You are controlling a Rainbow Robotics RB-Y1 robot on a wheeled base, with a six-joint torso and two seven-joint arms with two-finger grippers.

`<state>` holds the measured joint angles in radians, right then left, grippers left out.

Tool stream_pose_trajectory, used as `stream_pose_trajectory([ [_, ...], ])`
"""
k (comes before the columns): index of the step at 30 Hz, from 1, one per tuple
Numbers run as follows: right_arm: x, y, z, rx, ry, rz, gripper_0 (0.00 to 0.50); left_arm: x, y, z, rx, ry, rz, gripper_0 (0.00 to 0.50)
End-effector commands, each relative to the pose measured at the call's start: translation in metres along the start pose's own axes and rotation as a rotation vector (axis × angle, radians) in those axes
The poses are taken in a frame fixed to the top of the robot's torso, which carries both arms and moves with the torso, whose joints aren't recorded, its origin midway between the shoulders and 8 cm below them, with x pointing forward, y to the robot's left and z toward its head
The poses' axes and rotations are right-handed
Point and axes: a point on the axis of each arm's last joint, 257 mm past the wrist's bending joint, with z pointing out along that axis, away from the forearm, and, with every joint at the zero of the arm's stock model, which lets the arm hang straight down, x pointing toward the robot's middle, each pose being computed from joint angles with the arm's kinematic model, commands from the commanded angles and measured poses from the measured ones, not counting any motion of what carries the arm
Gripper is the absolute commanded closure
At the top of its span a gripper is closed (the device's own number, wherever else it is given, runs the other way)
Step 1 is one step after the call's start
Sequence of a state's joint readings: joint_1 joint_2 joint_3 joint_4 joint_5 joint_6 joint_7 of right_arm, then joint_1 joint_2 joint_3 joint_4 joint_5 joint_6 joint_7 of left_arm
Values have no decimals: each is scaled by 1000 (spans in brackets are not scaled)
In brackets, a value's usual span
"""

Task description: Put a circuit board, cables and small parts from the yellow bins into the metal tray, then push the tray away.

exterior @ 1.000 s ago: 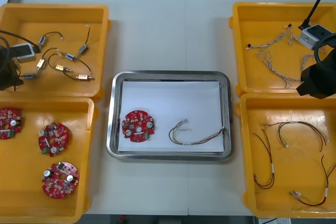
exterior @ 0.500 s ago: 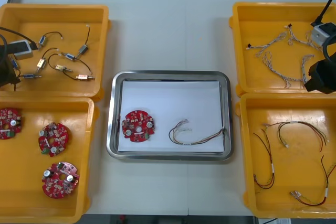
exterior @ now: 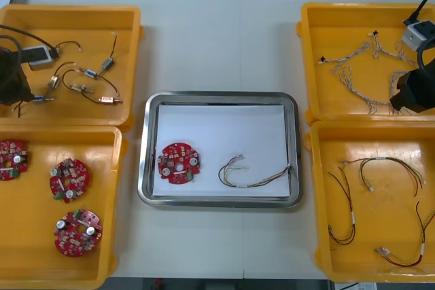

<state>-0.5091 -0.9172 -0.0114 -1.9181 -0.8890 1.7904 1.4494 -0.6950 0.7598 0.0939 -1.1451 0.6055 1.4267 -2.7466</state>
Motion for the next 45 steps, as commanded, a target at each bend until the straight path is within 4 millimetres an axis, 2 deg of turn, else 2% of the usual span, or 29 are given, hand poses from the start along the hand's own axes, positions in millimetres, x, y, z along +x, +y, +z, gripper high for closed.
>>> stream_pose_trajectory([
  [1, -13, -26, -14, 37, -49, -37, 0, -25, 8, -5, -13, -11, -5, 0],
  [11, -28, -37, -8, 3, -66, -106, 0, -24, -2, 5, 17, 4, -7, 0],
  [15, -35, -42, -3, -10, -67, -138, 0, -24, 0, 6, 24, 5, -20, 0],
  [25, -62, -39, 8, -18, -67, -175, 0, -24, 3, 6, 26, 6, -31, 0],
  [36, -66, -40, 15, -9, -70, -178, 0, -22, 2, 12, 28, 11, -42, 0],
  [45, -67, -65, 28, 28, -80, -95, 0, -25, 2, 15, 25, 10, -44, 0],
])
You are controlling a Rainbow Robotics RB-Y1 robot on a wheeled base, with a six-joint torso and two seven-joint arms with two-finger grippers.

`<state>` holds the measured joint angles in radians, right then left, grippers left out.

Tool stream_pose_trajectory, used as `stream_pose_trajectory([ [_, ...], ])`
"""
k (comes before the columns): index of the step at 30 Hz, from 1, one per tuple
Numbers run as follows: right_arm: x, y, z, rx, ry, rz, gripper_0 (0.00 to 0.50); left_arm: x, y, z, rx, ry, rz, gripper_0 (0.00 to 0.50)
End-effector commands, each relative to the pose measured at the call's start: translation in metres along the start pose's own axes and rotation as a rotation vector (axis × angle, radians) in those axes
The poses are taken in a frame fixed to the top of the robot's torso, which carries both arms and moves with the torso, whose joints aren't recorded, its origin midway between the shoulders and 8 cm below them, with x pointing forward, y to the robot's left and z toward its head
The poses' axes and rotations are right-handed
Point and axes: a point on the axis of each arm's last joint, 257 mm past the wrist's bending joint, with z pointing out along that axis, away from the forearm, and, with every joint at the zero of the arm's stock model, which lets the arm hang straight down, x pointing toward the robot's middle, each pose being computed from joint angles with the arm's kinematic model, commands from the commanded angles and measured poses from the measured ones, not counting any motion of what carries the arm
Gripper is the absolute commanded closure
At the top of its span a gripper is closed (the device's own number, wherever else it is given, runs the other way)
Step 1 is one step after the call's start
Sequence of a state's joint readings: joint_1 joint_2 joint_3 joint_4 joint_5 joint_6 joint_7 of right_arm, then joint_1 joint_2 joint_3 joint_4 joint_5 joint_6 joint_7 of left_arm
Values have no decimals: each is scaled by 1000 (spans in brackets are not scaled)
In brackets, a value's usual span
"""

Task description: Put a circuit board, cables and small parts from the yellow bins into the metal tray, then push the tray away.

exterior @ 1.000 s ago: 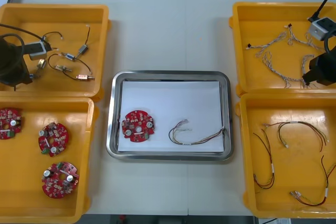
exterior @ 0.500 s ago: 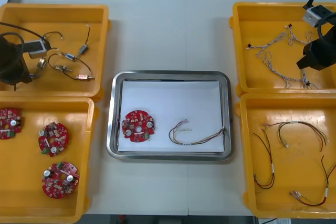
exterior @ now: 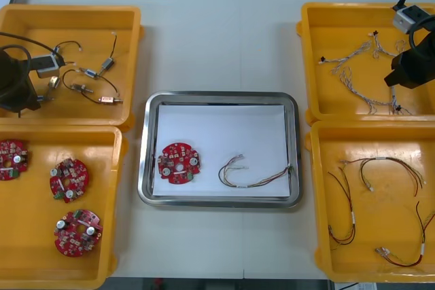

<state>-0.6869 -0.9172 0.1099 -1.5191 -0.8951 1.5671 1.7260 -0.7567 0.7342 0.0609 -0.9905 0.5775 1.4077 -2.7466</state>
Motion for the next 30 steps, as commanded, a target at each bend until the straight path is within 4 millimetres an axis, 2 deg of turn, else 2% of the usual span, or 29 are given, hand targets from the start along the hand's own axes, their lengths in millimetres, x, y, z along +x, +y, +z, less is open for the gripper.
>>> stream_pose_trajectory([
  [1, -12, -33, -8, 51, -37, 33, 0, -30, 14, -9, -41, -30, -11, 0],
  [11, -8, -59, 9, 58, -51, 162, 0, -40, 14, -4, -50, -40, -6, 0],
  [13, -7, -64, 12, 66, -43, 184, 0, -41, 13, -2, -51, -37, -2, 49],
  [14, -7, -66, 15, 72, -41, 196, 0, -41, 12, -1, -51, -34, -1, 114],
  [17, -10, -69, 21, 82, -50, 246, 0, -39, 13, 0, -52, -33, -6, 359],
  [20, -14, -69, 25, 105, -57, 283, 0, -38, 13, 1, -53, -30, -5, 500],
  [30, -22, -76, 42, 173, -82, 352, 12, -38, 15, -6, -46, -46, -25, 500],
])
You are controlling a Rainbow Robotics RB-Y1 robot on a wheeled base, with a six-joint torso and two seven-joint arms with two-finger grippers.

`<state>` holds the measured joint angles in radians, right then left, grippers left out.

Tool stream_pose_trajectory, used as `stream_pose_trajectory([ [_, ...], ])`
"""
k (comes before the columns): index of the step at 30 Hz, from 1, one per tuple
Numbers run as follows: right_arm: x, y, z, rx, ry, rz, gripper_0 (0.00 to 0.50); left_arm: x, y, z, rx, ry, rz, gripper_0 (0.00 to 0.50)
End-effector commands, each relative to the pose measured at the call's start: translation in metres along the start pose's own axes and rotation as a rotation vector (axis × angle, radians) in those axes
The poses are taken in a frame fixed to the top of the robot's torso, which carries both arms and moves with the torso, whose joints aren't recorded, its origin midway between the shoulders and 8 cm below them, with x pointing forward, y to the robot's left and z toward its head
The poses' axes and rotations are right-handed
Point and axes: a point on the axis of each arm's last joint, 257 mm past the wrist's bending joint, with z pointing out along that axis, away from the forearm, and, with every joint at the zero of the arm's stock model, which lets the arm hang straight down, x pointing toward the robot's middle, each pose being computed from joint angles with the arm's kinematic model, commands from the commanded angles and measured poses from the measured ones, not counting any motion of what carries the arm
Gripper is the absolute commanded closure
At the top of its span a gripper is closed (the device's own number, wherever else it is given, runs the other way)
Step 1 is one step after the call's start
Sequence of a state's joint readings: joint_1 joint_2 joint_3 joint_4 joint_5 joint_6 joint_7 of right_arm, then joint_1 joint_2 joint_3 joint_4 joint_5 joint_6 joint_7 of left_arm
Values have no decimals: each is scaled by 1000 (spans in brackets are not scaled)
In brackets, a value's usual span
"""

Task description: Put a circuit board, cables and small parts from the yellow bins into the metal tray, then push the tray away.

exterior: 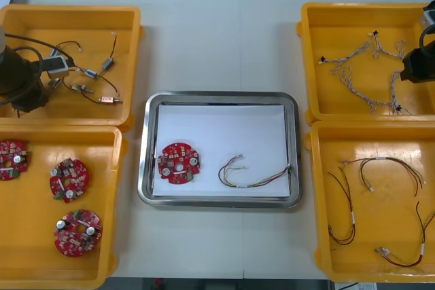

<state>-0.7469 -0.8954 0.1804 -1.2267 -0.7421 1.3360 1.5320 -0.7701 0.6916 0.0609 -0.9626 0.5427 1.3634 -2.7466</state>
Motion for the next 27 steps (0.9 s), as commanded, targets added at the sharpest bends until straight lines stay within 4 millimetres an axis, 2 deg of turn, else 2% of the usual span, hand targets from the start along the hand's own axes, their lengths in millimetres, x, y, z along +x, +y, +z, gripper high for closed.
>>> stream_pose_trajectory([
  [1, -26, 8, -2, 0, -55, 37, 11, -23, 18, -19, -32, -35, -32, 500],
  [10, -26, 10, 14, 8, -70, 50, 12, -20, 28, -46, -41, -43, -37, 500],
  [20, -15, 23, 29, -16, -42, 62, 12, -23, 37, -81, -58, -53, -16, 500],
  [27, -1, 21, 38, -23, 0, 77, 14, -27, 43, -105, -84, -65, 3, 500],
])
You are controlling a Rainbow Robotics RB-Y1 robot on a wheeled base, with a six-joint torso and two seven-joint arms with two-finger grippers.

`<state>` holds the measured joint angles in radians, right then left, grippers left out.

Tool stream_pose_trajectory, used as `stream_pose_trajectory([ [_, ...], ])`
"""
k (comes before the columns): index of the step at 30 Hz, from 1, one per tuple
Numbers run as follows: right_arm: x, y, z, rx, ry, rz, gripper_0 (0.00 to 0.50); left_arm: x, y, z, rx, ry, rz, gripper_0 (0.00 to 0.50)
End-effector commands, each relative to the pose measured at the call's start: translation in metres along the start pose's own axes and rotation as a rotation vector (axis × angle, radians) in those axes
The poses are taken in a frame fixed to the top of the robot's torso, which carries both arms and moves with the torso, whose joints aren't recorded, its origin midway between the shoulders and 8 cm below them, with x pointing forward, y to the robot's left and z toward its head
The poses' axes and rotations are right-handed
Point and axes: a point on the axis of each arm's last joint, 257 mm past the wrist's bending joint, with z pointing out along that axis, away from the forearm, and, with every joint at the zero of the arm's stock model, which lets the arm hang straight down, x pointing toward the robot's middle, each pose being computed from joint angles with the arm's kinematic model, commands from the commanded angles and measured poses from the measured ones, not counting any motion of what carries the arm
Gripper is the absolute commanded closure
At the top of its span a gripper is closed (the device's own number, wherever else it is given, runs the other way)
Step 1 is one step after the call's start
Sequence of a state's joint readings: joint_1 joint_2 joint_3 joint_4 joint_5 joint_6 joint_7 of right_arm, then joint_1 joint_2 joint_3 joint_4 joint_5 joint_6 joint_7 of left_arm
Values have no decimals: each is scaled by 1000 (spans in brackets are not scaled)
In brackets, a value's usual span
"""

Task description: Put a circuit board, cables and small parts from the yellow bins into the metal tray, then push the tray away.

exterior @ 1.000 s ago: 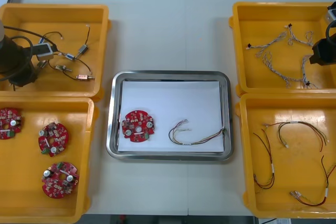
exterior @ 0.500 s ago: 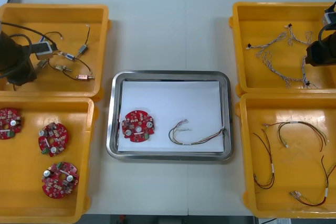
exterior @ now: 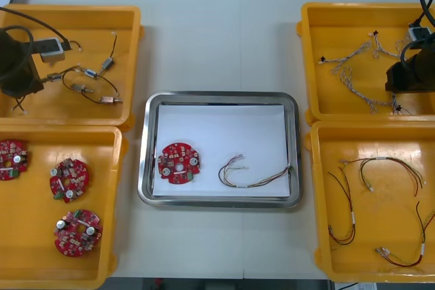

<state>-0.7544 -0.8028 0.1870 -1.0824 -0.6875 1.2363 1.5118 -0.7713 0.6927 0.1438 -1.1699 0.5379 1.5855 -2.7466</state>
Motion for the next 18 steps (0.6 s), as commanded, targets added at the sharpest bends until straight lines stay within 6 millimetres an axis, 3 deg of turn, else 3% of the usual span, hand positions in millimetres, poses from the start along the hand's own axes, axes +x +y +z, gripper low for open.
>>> stream_pose_trajectory([
  [1, -14, 9, -5, -14, -13, 4, 12, -7, 40, -50, -106, -31, -35, 500],
  [9, 2, 9, -2, -20, 43, -2, 13, -13, 46, -63, -132, -51, -28, 500],
  [18, 0, 19, 0, -39, 37, 1, 12, -20, 46, -78, -140, -41, 1, 500],
])
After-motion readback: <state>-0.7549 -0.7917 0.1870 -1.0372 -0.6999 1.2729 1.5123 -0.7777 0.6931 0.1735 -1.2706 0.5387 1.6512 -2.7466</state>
